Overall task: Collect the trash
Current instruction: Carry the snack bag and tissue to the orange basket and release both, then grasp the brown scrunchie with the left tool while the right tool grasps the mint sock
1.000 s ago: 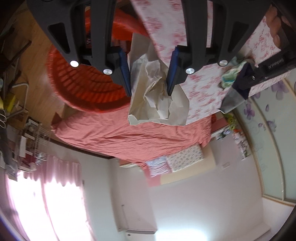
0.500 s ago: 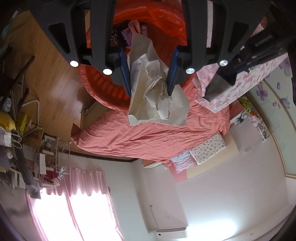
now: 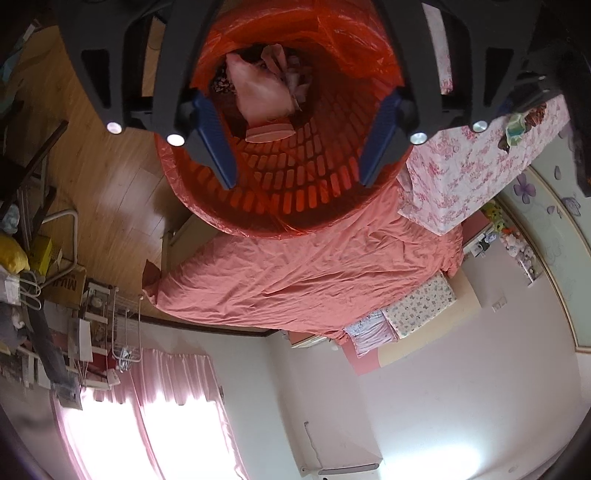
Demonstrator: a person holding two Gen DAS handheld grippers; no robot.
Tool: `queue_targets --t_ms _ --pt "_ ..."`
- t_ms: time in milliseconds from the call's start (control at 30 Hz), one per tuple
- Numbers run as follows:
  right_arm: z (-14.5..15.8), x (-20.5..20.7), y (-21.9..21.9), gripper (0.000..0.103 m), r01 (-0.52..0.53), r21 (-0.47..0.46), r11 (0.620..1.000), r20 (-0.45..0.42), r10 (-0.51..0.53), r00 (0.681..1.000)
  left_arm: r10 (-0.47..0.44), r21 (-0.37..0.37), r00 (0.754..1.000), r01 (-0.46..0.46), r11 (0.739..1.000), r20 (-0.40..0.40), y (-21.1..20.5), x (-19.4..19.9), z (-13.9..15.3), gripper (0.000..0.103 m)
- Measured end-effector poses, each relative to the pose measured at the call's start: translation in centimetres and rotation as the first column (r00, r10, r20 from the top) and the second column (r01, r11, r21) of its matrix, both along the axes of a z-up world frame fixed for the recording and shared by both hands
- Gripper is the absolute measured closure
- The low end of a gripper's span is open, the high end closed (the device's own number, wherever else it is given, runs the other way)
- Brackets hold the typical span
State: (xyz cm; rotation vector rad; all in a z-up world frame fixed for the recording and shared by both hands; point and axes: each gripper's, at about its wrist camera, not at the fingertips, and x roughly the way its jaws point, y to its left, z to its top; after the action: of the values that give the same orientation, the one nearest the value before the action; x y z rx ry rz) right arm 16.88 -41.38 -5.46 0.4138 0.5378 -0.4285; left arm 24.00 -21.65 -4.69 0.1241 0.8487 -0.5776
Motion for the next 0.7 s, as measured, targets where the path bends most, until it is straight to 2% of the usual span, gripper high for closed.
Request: queue_targets --t_ms 200,300,333,400,567,700 --pt "0.4 0.4 3.0 0.024 -0.037 -0.062 0.997 -0.018 0.036 0.999 0.106 0.071 0.986 -0.115 0.991 0.125 5.6 -1.2 1.0 0.024" --pt "0.6 0.8 5.4 0.02 -0.072 -0.111 0.991 -0.032 0.069 0.997 0.167 0.08 0.974 -0.181 0.98 0.154 8.6 -1.0 1.4 0.022" --pt "0.6 1.0 6.6 0.019 -0.092 -0.13 0.987 -0.041 0.088 0.995 0.198 0.081 0.967 -0.213 0.974 0.162 10.0 -0.9 1.6 0.018" --pt "0.6 1.5 8.2 0.019 -0.123 -0.144 0.982 -0.051 0.117 0.992 0.249 0.073 0.952 -0.265 0.962 0.177 12.3 -0.6 2.0 0.016" --pt "0.3 2.7 13.1 0.018 -0.224 -0.171 0.959 -0.079 0.213 0.974 0.388 0.093 0.899 -0.413 0.906 0.204 18.9 0.9 1.7 0.016" --pt "0.1 3.7 16.7 0.018 -0.288 -0.187 0.939 -0.1 0.273 0.957 0.509 0.083 0.848 -0.523 0.848 0.148 24.2 3.2 0.2 0.016"
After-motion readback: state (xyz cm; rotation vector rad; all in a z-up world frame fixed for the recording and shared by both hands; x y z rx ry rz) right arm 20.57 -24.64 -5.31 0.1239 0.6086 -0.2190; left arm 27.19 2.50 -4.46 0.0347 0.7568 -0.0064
